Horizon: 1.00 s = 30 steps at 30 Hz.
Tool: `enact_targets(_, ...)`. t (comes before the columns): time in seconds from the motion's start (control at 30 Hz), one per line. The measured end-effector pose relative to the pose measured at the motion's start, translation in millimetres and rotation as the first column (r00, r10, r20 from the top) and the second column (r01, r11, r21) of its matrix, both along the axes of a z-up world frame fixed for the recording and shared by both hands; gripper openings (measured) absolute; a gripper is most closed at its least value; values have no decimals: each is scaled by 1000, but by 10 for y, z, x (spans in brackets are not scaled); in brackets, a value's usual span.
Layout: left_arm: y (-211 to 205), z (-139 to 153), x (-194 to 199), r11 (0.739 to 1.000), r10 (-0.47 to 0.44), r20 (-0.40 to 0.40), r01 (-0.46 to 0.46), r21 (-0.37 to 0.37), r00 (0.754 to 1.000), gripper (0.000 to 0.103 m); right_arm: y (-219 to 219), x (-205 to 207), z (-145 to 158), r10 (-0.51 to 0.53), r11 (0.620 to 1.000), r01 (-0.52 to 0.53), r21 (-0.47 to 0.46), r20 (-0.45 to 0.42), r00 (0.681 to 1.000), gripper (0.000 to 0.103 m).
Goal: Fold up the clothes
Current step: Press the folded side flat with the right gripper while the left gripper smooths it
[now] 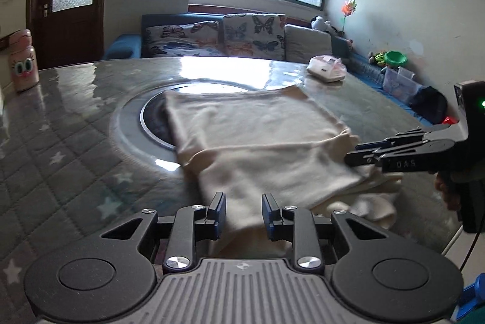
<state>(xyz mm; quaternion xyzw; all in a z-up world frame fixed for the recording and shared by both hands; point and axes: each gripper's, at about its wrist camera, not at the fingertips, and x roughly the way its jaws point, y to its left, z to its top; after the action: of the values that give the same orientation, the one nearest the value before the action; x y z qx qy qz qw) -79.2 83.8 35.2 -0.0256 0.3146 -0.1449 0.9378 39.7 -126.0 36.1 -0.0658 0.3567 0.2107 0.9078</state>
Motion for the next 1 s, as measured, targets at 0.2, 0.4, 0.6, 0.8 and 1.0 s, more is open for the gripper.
enact_targets(0.2,30,64,173,999,17,18,-16,-32,1000,29,22,-73,49,-7,998,8,-60,25,1000,15)
enact_targets(0.4,-20,71,557,995,4,19,-2,-95,1000,28,87,-100,217,27,998,-22,-59,97,995,17)
enact_targets(0.6,-7,-128,753,996,28,-34,-31,-78,999,28,203,37,134,68,997,-64,-54,88,994,19)
enact_targets(0.8,54,-138,713,997,26,-26,-28,-70,999,27,171,75,44,73,996,-69,-57,66,995,23)
enact_targets(1.0,-66,-26,639,1000,-7,23,7,-20,1000,29,301,30,166,124,992,-120,-45,98,987,38)
